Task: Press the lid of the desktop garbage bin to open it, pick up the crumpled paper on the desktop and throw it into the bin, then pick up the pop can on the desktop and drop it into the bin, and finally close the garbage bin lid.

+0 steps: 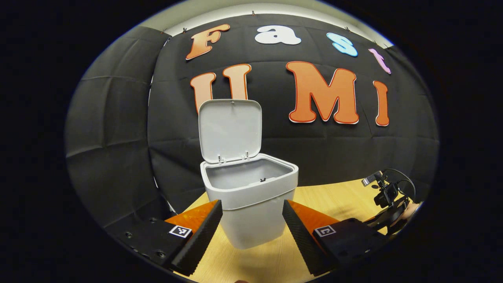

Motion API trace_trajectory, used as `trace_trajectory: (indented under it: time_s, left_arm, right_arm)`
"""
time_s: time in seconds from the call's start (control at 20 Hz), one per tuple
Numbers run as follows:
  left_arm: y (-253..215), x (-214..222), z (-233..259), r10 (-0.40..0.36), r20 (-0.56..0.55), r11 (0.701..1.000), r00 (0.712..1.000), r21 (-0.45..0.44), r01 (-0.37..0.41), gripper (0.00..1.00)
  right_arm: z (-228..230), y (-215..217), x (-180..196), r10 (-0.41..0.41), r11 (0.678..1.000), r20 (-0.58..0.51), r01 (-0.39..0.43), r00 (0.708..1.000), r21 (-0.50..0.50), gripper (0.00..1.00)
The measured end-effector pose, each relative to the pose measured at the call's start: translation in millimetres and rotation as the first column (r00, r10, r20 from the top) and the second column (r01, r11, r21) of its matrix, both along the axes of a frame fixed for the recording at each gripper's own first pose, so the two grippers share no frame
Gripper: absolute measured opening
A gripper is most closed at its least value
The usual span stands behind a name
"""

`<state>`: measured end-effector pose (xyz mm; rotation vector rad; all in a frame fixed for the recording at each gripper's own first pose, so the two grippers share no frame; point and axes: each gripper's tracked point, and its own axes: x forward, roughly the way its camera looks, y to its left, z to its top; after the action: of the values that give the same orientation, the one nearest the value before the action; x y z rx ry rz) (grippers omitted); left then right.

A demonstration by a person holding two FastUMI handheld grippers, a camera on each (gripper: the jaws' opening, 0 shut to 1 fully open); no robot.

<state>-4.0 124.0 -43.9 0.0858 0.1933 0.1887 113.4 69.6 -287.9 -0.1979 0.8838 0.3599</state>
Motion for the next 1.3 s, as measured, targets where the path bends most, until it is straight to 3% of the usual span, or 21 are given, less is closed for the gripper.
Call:
trace_trajectory:
  time_s: [0.25, 0.3, 0.35, 0.45, 0.5, 0.55, 0.6, 0.75, 0.9, 1.05, 1.2, 1.3]
  left_arm:
    - [8, 6, -4, -0.005, -0.019, 1.0, 1.0, 0.02, 0.005, 0.97]
    - [7, 7, -5, -0.006, -0.022, 1.0, 1.0, 0.018, 0.006, 0.97]
    - [7, 7, -6, -0.005, -0.026, 1.0, 1.0, 0.019, 0.005, 0.97]
    - [6, 6, -1, -0.004, -0.016, 0.999, 1.0, 0.041, 0.004, 0.97]
    - [4, 6, 1, -0.008, -0.01, 0.999, 1.0, 0.051, 0.008, 0.97]
    - [1, 7, 3, -0.013, -0.004, 0.998, 1.0, 0.054, 0.013, 0.97]
    - [0, 5, 4, -0.018, -0.001, 0.998, 1.0, 0.054, 0.018, 0.94]
    - [-3, 3, 4, -0.015, -0.003, 0.999, 1.0, 0.039, 0.015, 0.96]
    - [1, -4, 6, -0.002, 0.001, 0.999, 1.0, 0.042, 0.002, 0.95]
    - [11, -12, 11, 0.02, 0.01, 0.999, 1.0, 0.028, -0.02, 0.95]
    - [23, -24, 9, 0.051, 0.006, 0.999, 0.999, -0.007, -0.051, 0.95]
    - [29, -31, 12, 0.061, 0.015, 0.998, 0.998, -0.02, -0.06, 0.95]
  right_arm:
    - [-9, -5, 2, -0.012, 1.0, -0.027, 0.011, 1.0, -0.025, 0.68]
    - [-11, -5, 2, -0.011, 1.0, -0.031, 0.01, 0.999, -0.022, 0.54]
    - [-13, -3, 2, -0.008, 1.0, -0.037, 0.007, 0.999, -0.017, 0.6]
    - [-16, 0, -1, 0.005, 1.0, -0.056, -0.005, 0.998, -0.006, 0.49]
    - [-13, -1, 0, 0.01, 1.0, -0.054, -0.01, 0.998, -0.001, 0.3]
    - [-11, 0, 2, 0.017, 1.0, -0.041, -0.017, 0.999, 0.004, 0.27]
    - [-9, 2, 0, 0.022, 1.0, -0.037, -0.021, 0.999, 0.013, 0.31]
    - [11, 1, -1, 0.011, 0.998, -0.018, -0.01, 1.0, 0.06, 0.22]
    - [66, 6, 5, 0.0, 0.992, 0.075, -0.009, 0.997, 0.128, 0.18]
    - [162, 24, 23, 0.037, 0.971, 0.213, -0.085, 0.976, 0.221, 0.17]
    - [267, 45, 33, 0.076, 0.953, 0.381, -0.179, 0.922, 0.245, 0.17]
    - [333, 72, 26, 0.131, 0.917, 0.455, -0.282, 0.881, 0.281, 0.17]
